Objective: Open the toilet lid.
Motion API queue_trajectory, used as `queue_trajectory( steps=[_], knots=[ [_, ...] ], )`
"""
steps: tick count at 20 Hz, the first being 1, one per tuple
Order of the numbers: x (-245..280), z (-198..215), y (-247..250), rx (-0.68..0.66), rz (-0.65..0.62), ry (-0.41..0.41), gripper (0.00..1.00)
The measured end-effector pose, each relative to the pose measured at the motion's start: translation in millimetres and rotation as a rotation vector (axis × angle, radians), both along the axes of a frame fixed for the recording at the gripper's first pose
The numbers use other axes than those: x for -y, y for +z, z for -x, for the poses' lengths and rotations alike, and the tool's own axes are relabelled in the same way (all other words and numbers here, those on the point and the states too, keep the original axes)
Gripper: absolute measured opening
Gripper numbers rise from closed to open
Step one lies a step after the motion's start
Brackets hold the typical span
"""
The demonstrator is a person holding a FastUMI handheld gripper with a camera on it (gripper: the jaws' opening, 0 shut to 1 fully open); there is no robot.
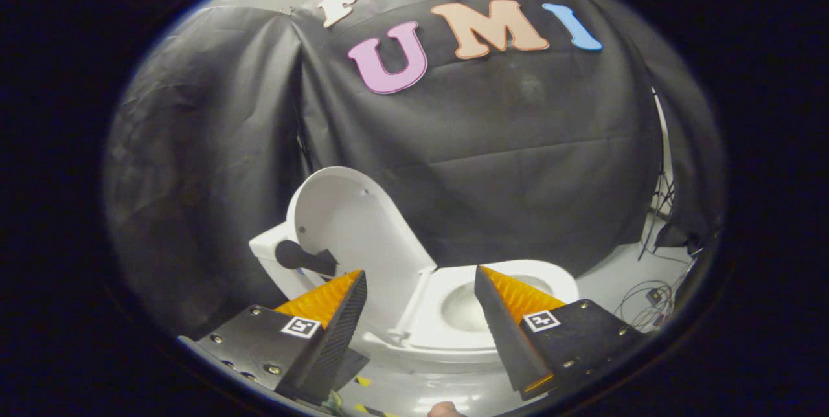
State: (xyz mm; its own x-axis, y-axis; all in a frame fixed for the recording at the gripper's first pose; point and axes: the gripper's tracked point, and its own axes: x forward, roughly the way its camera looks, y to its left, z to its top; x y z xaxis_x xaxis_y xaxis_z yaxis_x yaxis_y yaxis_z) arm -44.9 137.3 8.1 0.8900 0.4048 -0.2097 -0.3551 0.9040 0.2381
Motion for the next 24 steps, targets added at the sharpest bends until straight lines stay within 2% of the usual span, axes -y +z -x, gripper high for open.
queue_trajectory(
  steps=[6, 20, 24],
  knots=[
    [53.8, -7.2, 9.6, 0.083, 0.024, -0.058, 0.98],
    [98.1, -7.8, -1.0, 0.083, 0.025, -0.090, 0.98],
    [109.7, -10.2, 7.5, 0.113, 0.020, -0.125, 0.98]
  ],
)
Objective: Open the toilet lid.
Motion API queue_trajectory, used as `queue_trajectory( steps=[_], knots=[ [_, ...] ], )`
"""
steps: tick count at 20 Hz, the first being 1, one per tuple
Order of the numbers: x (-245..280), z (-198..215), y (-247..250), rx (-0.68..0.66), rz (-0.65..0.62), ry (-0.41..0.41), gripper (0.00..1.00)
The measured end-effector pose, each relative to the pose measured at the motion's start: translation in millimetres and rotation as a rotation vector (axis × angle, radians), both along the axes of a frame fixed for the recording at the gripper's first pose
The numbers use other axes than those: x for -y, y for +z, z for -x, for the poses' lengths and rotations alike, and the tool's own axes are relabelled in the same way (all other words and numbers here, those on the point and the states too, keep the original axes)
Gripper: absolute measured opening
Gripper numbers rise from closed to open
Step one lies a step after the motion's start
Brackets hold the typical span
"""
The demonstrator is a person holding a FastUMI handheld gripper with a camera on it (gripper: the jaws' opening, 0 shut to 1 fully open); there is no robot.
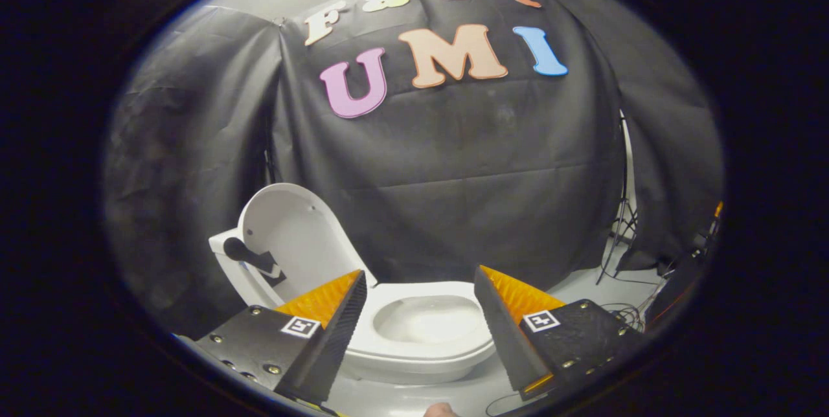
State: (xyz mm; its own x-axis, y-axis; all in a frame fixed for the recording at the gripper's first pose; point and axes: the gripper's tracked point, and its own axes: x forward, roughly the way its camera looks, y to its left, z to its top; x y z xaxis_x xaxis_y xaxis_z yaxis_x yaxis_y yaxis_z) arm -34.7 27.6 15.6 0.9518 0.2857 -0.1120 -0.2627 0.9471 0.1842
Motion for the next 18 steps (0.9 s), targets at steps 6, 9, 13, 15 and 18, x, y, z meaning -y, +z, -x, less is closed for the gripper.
queue_trajectory(
  steps=[6, 9, 13, 15, 18],
  knots=[
    [24.6, -3.7, 1.5, 0.032, 0.065, -0.053, 0.98],
    [37.3, -4.2, 14.1, 0.073, 0.076, -0.088, 0.98],
    [56.3, -2.5, 14.1, 0.082, 0.092, -0.139, 0.98],
    [62.1, -2.6, 11.3, 0.078, 0.104, -0.148, 0.98],
    [62.9, -4.5, 4.6, 0.070, 0.139, -0.143, 0.98]
  ],
)
